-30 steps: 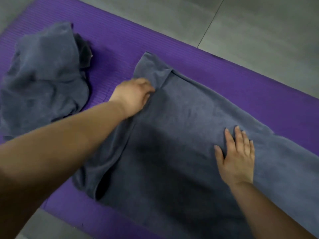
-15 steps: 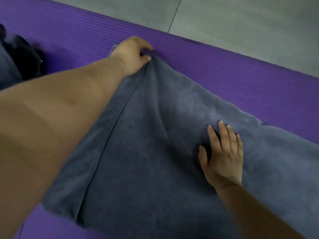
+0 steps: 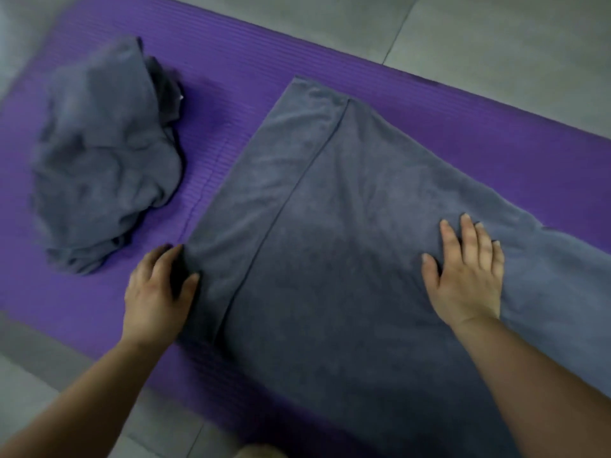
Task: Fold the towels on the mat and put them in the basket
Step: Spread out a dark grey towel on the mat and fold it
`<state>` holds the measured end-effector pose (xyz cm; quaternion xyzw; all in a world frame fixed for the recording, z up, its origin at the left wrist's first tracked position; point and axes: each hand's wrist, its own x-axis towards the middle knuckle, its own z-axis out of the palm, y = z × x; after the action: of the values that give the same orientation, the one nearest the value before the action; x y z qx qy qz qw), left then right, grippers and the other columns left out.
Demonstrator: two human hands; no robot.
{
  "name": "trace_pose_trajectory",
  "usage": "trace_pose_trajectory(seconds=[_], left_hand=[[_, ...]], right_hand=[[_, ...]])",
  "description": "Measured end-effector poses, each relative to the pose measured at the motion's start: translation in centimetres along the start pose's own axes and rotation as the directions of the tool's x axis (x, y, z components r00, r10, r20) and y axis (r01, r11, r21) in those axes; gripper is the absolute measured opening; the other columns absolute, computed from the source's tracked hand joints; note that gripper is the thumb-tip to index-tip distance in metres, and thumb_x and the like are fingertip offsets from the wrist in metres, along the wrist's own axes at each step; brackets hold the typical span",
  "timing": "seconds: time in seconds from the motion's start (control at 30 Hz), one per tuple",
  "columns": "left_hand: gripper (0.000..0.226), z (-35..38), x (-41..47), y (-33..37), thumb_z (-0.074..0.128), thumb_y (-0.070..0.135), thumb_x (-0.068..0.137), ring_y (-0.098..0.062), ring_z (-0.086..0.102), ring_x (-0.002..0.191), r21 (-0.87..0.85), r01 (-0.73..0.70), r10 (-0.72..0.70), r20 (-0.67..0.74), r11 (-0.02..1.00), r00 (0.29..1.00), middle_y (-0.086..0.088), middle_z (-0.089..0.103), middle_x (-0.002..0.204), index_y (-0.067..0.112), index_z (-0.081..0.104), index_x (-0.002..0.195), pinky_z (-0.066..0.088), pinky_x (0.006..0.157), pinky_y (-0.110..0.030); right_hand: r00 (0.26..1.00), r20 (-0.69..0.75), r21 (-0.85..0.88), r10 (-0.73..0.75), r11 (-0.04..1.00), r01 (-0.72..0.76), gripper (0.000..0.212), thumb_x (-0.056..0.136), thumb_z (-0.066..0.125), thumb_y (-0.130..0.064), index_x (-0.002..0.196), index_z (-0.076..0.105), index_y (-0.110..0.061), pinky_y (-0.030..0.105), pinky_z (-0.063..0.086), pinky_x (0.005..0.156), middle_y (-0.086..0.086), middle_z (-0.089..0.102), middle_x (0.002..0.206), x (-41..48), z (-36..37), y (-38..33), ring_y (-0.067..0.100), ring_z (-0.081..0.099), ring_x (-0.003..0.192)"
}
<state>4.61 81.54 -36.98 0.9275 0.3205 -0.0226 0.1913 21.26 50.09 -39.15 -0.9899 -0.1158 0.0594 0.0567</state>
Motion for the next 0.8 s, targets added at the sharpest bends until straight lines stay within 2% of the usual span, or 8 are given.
trace_pose_trajectory(seconds=[0.13,0.2,0.33,0.47,0.57,0.63,0.7,0.8], left_hand=[[0.031,-1.5,-1.0,-1.4,0.064,0.010,0.084,-0.040,0.056,0.095,-0.176,0.202,-0.199,0.037,0.963,0.979,-0.029,0.060,0.096,-0.009,0.059,0.108,0.041,0.084,-0.043],[0.018,-2.3,-0.7,-1.3,0.061,0.012,0.086,-0.022,0.057,0.088,-0.284,0.281,-0.255,0.125,0.917,0.959,-0.013,0.063,0.087,-0.002,0.064,0.096,0.041,0.073,-0.029],[0.013,-4.6,-0.1,-1.3,0.069,0.011,0.080,-0.006,0.058,0.061,-0.461,0.363,-0.175,0.402,0.810,0.899,0.013,0.063,0.053,0.013,0.061,0.070,0.046,0.061,-0.012],[0.012,-5.5,-0.4,-1.8,0.068,0.013,0.073,0.000,0.064,0.060,-0.583,0.536,-0.082,0.627,0.610,0.775,0.006,0.068,0.062,0.010,0.058,0.080,0.051,0.055,-0.011],[0.014,-5.0,-0.7,-2.2,0.059,0.003,0.085,0.002,0.055,0.042,-0.503,0.538,-0.264,0.516,0.677,0.815,-0.004,0.058,0.059,0.009,0.056,0.073,0.045,0.042,-0.009],[0.019,-4.6,-1.0,-2.7,0.065,0.003,0.081,-0.010,0.053,0.040,-0.364,0.494,-0.342,0.408,0.789,0.846,-0.006,0.054,0.052,0.007,0.054,0.067,0.040,0.037,-0.012],[0.013,-4.7,-1.3,-2.6,0.071,0.006,0.077,-0.028,0.059,0.062,-0.230,0.467,-0.375,0.350,0.854,0.858,-0.014,0.061,0.068,0.002,0.059,0.077,0.046,0.052,-0.021],[0.059,-4.4,-1.3,-2.0,0.082,0.019,0.064,-0.041,0.055,0.104,-0.079,0.368,-0.347,0.195,0.927,0.917,-0.025,0.060,0.108,-0.004,0.056,0.112,0.045,0.088,-0.042]], right_hand=[[0.997,0.080,0.035,-0.018,0.999,0.015,0.082,0.077,0.014,-0.055,0.140,0.036,-0.007,0.047,0.006,0.113,0.019,0.025,0.150,-0.3,-1.4,-0.5,0.036,0.018,0.139],[0.986,0.166,0.040,-0.014,0.999,0.008,0.070,0.088,0.027,-0.053,0.143,0.029,-0.011,0.041,0.001,0.114,0.014,0.016,0.154,-0.2,-2.5,-0.7,0.030,0.010,0.142],[0.964,0.267,0.043,-0.023,0.999,0.012,0.057,0.095,0.039,-0.037,0.145,0.022,-0.015,0.035,0.003,0.115,0.009,0.008,0.156,0.4,-3.9,-0.7,0.025,0.004,0.143],[0.954,0.298,0.028,-0.024,0.999,0.017,0.058,0.094,0.041,-0.036,0.145,0.023,-0.016,0.034,0.006,0.115,0.009,0.009,0.156,0.1,-4.6,-0.8,0.026,0.007,0.143],[0.950,0.310,-0.025,-0.040,0.998,0.050,0.062,0.094,0.041,-0.038,0.147,0.016,-0.018,0.033,0.004,0.115,0.008,0.002,0.156,-0.7,-4.8,-0.5,0.026,0.005,0.143],[0.950,0.306,-0.062,-0.057,0.995,0.080,0.063,0.094,0.041,-0.038,0.147,0.014,-0.018,0.034,0.001,0.115,0.008,-0.001,0.156,-1.2,-4.8,-0.4,0.026,0.004,0.143],[0.950,0.303,-0.063,-0.073,0.993,0.096,0.063,0.094,0.041,-0.039,0.147,0.015,-0.017,0.035,0.001,0.116,0.009,0.001,0.156,-1.4,-4.7,-0.5,0.027,0.005,0.143],[0.947,0.292,-0.022,-0.132,0.989,0.145,0.069,0.085,0.035,-0.051,0.139,0.037,-0.009,0.044,0.011,0.114,0.018,0.026,0.150,-1.4,-5.5,0.0,0.036,0.025,0.137]])
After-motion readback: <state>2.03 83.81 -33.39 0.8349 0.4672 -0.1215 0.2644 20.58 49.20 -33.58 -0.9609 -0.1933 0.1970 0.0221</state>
